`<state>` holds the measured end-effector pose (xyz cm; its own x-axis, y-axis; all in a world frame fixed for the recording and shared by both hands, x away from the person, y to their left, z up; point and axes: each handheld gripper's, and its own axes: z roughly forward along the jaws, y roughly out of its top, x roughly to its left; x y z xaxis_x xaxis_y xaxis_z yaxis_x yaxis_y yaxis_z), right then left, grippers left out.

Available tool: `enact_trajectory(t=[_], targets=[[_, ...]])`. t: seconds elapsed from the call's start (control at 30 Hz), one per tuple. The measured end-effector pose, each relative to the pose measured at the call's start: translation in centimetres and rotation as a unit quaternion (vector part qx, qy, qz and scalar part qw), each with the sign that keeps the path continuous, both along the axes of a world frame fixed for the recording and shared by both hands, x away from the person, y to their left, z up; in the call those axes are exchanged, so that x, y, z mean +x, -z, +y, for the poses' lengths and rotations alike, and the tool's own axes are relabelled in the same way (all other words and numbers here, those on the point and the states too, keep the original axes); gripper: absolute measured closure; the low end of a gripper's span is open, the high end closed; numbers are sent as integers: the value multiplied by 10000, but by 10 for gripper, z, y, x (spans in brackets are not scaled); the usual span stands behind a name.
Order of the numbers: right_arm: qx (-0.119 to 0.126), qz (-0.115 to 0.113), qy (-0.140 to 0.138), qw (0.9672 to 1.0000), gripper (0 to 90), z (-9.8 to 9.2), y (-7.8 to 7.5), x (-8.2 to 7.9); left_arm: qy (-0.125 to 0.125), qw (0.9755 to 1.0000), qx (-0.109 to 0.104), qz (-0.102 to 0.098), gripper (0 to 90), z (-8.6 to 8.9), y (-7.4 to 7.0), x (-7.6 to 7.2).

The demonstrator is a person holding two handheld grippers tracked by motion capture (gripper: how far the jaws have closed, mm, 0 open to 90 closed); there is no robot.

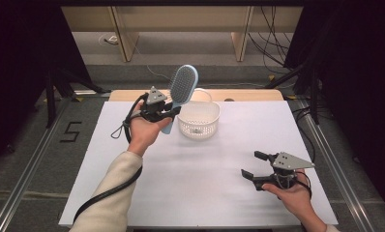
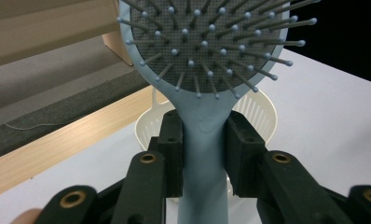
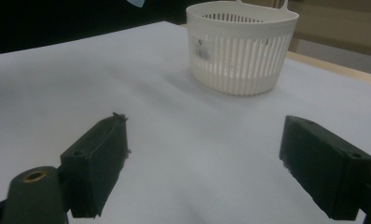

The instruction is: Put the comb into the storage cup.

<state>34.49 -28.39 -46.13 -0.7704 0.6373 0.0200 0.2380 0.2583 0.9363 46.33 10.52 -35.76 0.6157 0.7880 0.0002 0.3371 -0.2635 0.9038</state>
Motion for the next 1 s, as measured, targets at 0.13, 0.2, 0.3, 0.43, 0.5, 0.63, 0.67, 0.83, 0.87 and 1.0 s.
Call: enact_trajectory(t=[0.13, 0.2, 0.3, 0.43, 0.5, 0.63, 0.67, 0.83, 0.87, 1.0], targets=[[3, 2, 4, 10000, 164, 0, 0, 0, -2, 10000, -2, -1, 700, 0, 0, 0], [6, -1, -3, 10000, 164, 0, 0, 0, 3, 10000, -2, -7, 700, -1, 0, 1], [4, 0, 2, 10000, 164, 0, 0, 0, 3, 10000, -12, -10, 700, -1, 0, 2], [8, 1, 7, 10000, 164, 0, 0, 0, -13, 10000, -13, -24, 700, -1, 0, 3], [7, -1, 2, 10000, 164, 0, 0, 0, -1, 10000, -4, -22, 700, -1, 0, 3], [17, 1, 0, 10000, 164, 0, 0, 0, 2, 10000, -18, -26, 700, -2, 0, 4], [6, -3, 3, 10000, 164, 0, 0, 0, -1, 10000, -19, -30, 700, -2, 0, 4], [19, -2, 2, 10000, 164, 0, 0, 0, -3, 10000, -32, -46, 700, -3, -1, 6], [15, 2, 3, 10000, 164, 0, 0, 0, 2, 10000, -32, -50, 700, -3, -1, 6], [16, 1, 1, 10000, 164, 0, 0, 0, 37, 10000, -28, -53, 700, -5, -1, 7]])
